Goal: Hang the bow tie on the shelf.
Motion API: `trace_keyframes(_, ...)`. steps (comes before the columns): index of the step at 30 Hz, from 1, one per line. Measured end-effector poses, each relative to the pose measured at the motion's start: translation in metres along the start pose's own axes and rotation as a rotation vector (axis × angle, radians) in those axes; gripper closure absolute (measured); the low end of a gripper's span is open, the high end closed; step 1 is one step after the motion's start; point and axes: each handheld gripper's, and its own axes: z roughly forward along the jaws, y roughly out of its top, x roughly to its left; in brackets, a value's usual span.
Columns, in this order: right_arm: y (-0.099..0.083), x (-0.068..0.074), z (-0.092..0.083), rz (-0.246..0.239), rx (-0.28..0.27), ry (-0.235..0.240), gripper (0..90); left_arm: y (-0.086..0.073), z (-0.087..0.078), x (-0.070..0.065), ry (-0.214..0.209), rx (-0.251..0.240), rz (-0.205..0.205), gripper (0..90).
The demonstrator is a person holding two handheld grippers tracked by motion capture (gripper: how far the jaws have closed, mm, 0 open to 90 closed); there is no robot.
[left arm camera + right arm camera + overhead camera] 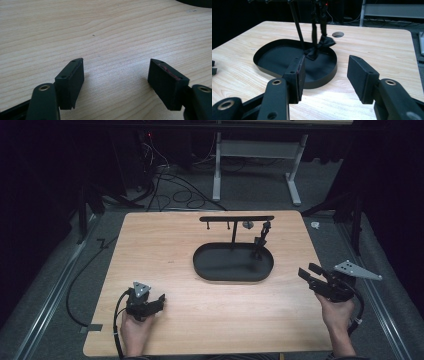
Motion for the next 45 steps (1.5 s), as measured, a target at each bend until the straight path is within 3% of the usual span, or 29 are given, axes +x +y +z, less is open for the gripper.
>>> trace_keyframes(28,-0.027,0.019,0.028,-0.001,0.060,0.052,50.2,0.000,0.000,0.000,-0.001,0.000,0.000,29.4)
trace_keyframes(45,-0.036,0.023,0.039,0.008,0.095,0.065,50.4,0.000,0.000,0.000,0.000,0.000,0.000,29.4)
